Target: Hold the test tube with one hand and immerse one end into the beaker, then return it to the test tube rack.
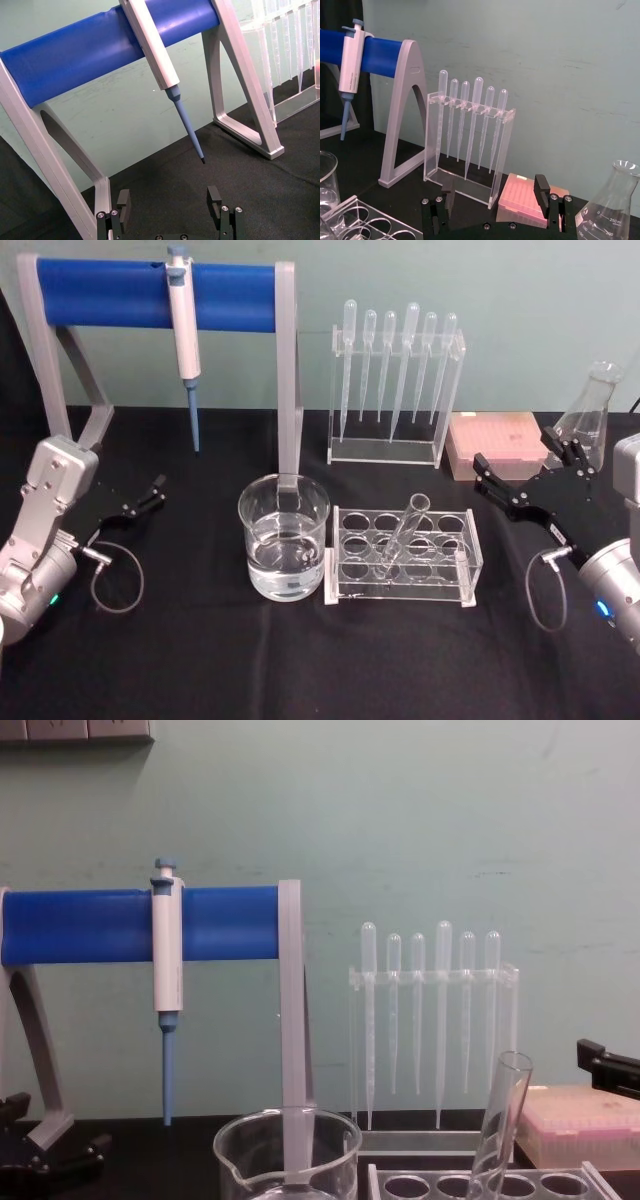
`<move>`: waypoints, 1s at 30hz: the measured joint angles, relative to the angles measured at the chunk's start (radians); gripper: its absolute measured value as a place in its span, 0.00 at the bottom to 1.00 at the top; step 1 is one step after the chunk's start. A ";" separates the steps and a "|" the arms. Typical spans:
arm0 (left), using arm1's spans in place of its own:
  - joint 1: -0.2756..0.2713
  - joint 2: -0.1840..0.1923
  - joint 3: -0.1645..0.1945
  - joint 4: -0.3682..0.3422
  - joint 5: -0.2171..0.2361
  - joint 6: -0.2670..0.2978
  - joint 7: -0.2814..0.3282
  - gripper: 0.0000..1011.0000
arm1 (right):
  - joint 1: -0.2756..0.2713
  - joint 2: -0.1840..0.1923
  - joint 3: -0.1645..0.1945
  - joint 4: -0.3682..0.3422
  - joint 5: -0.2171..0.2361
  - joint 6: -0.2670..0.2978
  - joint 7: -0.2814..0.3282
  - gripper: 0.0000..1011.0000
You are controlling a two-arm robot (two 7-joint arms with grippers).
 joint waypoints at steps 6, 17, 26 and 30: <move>0.000 0.000 0.000 0.000 0.000 0.000 0.000 0.99 | 0.000 0.000 -0.001 -0.001 0.001 0.000 -0.002 0.99; 0.000 0.000 0.000 0.000 0.000 0.000 0.000 0.99 | 0.000 0.001 -0.001 -0.002 0.001 0.001 -0.003 0.99; 0.000 0.000 0.000 0.000 0.000 0.000 0.000 0.99 | 0.000 0.001 -0.001 -0.002 0.002 0.001 -0.003 0.99; 0.000 0.000 0.000 0.000 0.000 0.000 0.000 0.99 | 0.000 0.001 -0.001 -0.002 0.002 0.001 -0.003 0.99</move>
